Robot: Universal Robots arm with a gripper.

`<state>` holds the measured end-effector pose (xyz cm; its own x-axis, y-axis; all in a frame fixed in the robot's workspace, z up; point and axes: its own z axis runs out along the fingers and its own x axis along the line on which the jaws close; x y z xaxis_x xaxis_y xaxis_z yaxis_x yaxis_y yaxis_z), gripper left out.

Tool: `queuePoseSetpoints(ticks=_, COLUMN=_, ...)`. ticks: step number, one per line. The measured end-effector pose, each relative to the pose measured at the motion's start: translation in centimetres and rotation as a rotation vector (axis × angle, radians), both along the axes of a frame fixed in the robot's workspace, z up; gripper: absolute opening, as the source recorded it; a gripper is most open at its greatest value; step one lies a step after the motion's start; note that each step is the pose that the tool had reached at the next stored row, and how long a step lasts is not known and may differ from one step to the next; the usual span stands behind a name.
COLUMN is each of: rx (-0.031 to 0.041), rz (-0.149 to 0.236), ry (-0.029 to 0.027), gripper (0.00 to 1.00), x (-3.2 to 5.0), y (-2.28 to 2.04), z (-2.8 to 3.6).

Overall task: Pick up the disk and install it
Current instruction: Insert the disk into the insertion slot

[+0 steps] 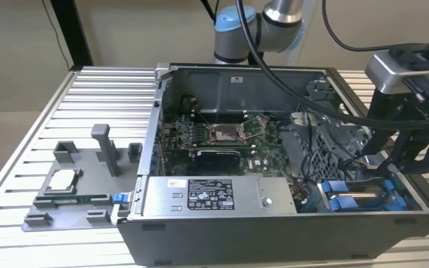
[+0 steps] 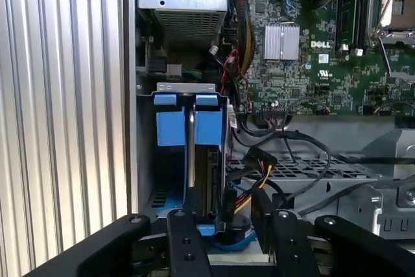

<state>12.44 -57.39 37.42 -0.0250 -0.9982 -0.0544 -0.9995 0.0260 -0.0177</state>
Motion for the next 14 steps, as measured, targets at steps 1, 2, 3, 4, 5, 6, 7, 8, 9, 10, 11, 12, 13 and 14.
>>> queuePoseSetpoints(ticks=1, rx=0.0003, rz=-0.002, ry=-0.0003, gripper=1.00, x=0.00, y=0.11, z=-0.07)
queuePoseSetpoints(ticks=2, rx=0.0005, rz=-0.003, ry=-0.0006, gripper=1.00, x=0.00, y=0.19, z=-0.16)
queuePoseSetpoints(ticks=3, rx=0.0008, rz=-0.004, ry=-0.0009, gripper=1.00, x=0.00, y=0.22, z=-0.25)
queuePoseSetpoints(ticks=4, rx=0.0009, rz=-0.004, ry=-0.0011, gripper=1.00, x=0.00, y=0.23, z=-0.32)
queuePoseSetpoints(ticks=5, rx=0.0008, rz=-0.004, ry=-0.0011, gripper=1.00, x=0.04, y=0.23, z=-0.37)
queuePoseSetpoints(ticks=6, rx=0.0007, rz=-0.004, ry=-0.0011, gripper=1.00, x=0.11, y=0.23, z=-0.40)
queuePoseSetpoints(ticks=7, rx=0.0006, rz=-0.004, ry=-0.0011, gripper=1.00, x=0.18, y=0.23, z=-0.42)
queuePoseSetpoints(ticks=8, rx=0.0008, rz=-0.004, ry=-0.0011, gripper=1.00, x=0.27, y=0.23, z=-0.48)
queuePoseSetpoints(ticks=9, rx=0.0009, rz=-0.004, ry=-0.0011, gripper=1.00, x=0.36, y=0.23, z=-0.58)
queuePoseSetpoints(ticks=10, rx=0.0008, rz=-0.004, ry=-0.0012, gripper=1.00, x=0.42, y=0.23, z=-0.67)
queuePoseSetpoints(ticks=11, rx=0.0007, rz=-0.004, ry=-0.0013, gripper=1.00, x=0.44, y=0.25, z=-0.74)
queuePoseSetpoints(ticks=12, rx=0.0005, rz=-0.004, ry=-0.0015, gripper=1.00, x=0.45, y=0.27, z=-0.80)
queuePoseSetpoints(ticks=13, rx=0.0005, rz=-0.004, ry=-0.0015, gripper=1.00, x=0.46, y=0.28, z=-0.85)
queuePoseSetpoints(ticks=14, rx=0.0007, rz=-0.004, ry=-0.0016, gripper=1.00, x=0.48, y=0.29, z=-0.91)
